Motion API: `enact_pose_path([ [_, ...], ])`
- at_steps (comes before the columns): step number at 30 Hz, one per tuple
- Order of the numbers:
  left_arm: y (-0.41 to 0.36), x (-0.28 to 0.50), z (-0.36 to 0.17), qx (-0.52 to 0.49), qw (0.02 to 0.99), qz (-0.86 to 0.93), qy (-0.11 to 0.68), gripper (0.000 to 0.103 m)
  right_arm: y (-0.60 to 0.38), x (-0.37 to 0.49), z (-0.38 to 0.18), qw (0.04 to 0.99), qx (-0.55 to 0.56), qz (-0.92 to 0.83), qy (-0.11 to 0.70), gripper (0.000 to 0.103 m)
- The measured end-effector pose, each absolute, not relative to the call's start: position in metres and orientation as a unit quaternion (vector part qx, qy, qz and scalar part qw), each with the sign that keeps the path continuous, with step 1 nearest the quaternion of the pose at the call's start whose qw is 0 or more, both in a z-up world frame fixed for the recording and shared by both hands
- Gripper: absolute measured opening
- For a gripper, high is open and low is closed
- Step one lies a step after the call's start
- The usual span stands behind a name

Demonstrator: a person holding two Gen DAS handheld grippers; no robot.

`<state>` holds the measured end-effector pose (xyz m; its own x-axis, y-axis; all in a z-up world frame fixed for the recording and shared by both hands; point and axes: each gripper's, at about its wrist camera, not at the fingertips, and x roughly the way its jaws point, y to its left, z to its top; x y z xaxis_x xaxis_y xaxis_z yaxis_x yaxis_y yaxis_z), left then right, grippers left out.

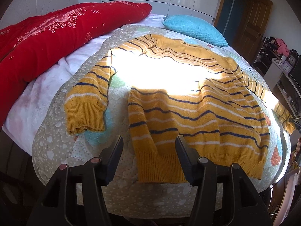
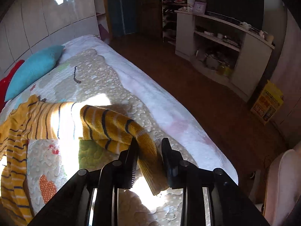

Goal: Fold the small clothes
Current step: 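Fold the held sleeve across the sweater body and open the right gripper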

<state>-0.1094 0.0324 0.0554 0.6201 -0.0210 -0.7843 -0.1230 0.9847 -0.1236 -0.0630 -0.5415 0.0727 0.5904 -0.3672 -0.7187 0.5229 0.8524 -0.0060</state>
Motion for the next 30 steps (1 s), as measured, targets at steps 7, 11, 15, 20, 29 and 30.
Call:
enact_pose_path([
  [7,0.037,-0.105,0.036,-0.106,0.883,0.018,0.456,0.062,-0.413,-0.108,0.037,0.884,0.213,0.078,0.41,0.06],
  [11,0.032,-0.106,0.036,-0.099,0.885,0.012,0.455,0.063,-0.345,-0.115,-0.006,0.84,0.24,0.182,0.452,0.061],
  [15,0.029,-0.105,0.037,-0.102,0.882,0.012,0.459,0.064,-0.298,-0.118,-0.015,0.863,0.169,0.172,0.444,0.031],
  [20,0.03,-0.109,0.053,-0.101,0.89,0.017,0.445,0.064,-0.314,-0.114,-0.003,0.854,0.19,0.191,0.444,0.009],
  [29,0.047,-0.111,0.049,-0.117,0.886,0.033,0.446,0.067,-0.348,-0.161,0.001,0.859,0.115,0.121,0.484,0.01],
  [30,0.051,-0.111,0.05,-0.118,0.887,0.037,0.445,0.067,-0.348,-0.165,0.001,0.861,0.108,0.122,0.483,0.012],
])
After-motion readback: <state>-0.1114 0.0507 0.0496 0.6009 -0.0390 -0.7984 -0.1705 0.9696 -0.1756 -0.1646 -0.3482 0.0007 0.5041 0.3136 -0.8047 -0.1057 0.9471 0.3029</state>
